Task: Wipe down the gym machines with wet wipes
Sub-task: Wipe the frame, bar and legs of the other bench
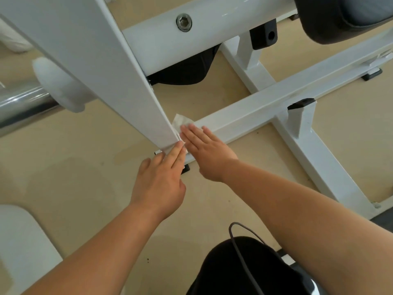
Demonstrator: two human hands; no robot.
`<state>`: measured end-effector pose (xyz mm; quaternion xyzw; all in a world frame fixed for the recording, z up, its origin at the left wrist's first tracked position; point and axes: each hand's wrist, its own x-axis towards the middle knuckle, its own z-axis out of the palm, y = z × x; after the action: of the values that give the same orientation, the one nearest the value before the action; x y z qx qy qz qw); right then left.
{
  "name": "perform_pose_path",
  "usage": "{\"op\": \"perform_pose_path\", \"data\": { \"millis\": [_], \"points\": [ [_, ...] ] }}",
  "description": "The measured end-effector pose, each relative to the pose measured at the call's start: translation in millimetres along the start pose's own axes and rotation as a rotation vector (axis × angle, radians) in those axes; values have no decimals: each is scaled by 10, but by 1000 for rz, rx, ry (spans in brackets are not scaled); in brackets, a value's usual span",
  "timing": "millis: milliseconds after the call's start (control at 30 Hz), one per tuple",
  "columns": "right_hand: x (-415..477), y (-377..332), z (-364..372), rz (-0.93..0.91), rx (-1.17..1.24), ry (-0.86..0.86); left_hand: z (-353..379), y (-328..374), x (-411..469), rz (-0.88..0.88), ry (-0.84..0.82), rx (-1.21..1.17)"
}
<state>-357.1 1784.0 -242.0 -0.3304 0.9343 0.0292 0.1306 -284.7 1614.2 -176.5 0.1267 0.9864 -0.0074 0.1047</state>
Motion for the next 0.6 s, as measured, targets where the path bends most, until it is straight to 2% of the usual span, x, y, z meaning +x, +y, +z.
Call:
{"op": "perform_pose_path", "data": {
  "millis": [67, 200, 267, 400, 500, 600],
  "points": [
    [13, 43, -48, 55, 91, -9, 25, -51, -42, 2, 23, -58],
    [86, -210, -196, 143, 501, -59, -147, -98, -206, -61, 158, -227],
    [64, -296, -322, 186, 787, -111, -329, -97, -286, -110, 272, -334],
    [-69, -338, -664, 414, 1414, -141, -761, -109, -385, -132, 423, -467],
    [-186, -421, -985, 415, 1597, -106, -1080, -138, -438, -71, 505, -492],
    [-394, -508, -1411, 366, 1626, -50, -1352, -121, -496, -42, 568, -488]
  ]
}}
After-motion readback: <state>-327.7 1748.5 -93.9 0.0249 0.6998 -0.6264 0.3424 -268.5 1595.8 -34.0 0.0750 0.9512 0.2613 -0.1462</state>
